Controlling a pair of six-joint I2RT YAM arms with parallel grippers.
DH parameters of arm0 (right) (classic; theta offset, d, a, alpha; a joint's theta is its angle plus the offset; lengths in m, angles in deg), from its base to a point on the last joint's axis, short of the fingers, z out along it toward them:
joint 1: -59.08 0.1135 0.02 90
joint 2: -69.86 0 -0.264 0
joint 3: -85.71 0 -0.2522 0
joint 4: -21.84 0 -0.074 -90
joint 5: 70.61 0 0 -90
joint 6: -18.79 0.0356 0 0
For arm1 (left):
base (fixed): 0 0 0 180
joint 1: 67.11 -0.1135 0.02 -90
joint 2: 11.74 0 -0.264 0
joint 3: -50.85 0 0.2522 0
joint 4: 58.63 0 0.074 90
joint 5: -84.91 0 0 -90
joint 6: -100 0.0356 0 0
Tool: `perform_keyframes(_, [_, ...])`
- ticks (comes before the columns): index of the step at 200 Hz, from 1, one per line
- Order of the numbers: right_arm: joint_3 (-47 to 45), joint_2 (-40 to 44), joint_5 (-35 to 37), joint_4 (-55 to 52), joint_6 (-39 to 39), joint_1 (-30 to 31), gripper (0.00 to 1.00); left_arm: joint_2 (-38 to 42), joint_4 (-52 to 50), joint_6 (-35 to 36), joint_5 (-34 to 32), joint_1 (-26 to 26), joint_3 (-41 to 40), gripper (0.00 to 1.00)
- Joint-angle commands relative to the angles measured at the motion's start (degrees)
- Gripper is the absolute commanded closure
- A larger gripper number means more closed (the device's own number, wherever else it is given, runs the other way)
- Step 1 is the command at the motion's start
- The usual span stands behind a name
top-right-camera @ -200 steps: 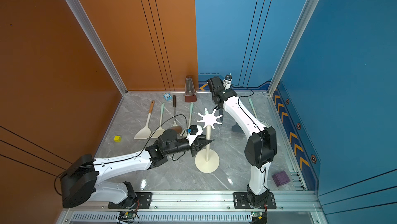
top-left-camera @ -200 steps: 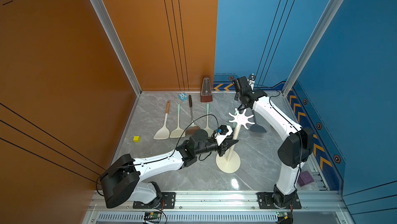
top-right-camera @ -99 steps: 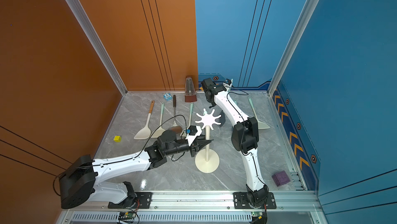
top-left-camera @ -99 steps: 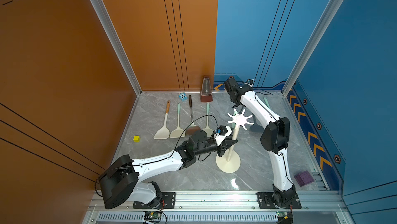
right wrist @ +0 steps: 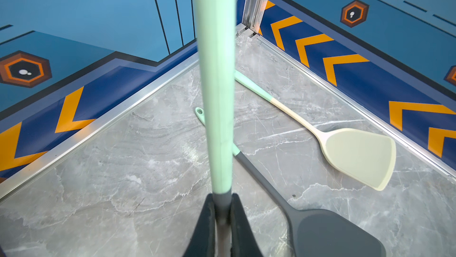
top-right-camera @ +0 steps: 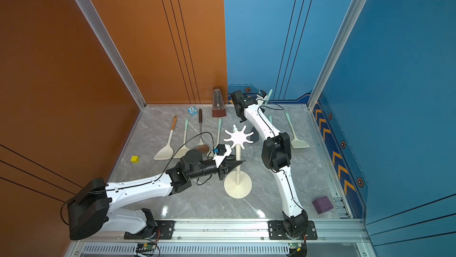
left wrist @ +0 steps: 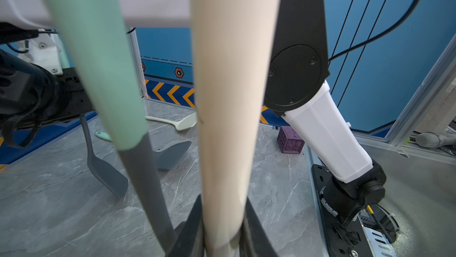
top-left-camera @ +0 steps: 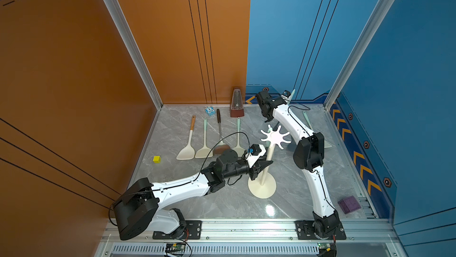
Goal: Take the spatula off the kitchen utensil rack
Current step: Place the spatula at the center of the board.
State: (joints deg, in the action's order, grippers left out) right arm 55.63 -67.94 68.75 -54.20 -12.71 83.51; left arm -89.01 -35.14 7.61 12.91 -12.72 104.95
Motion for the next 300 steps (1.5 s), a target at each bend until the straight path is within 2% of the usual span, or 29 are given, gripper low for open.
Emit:
perform_keyframes(1, [-0.96, -6.22, -4.64, -6.19, -0.41, 0.54, 1.0, -1.96, -13.86, 0.12, -1.3, 0.28, -4.13, 0.84])
perform_keyframes(42, [-0.67, -9.0, -3.62, -5.46, -4.1, 0.56, 1.0, -1.78, -13.83, 0.1, -1.76, 0.24, -4.52, 0.84])
perform_keyframes(147, [0.2, -12.84, -14.65, -2.36, -12.94, -1.13, 1.0, -0.99, -13.8, 0.0, -2.59, -0.01, -5.19, 0.84])
perform_keyframes(212, [0.07, -13.38, -18.34, -1.23, -15.55, -1.87, 1.0, -0.68, -13.86, -0.01, -2.8, -0.09, -5.56, 0.83])
perform_keyframes(300, [2.62, -16.08, -29.01, 1.44, -21.54, -4.86, 1.0, 0.28, -13.87, -0.06, -3.49, -0.44, -6.58, 0.84])
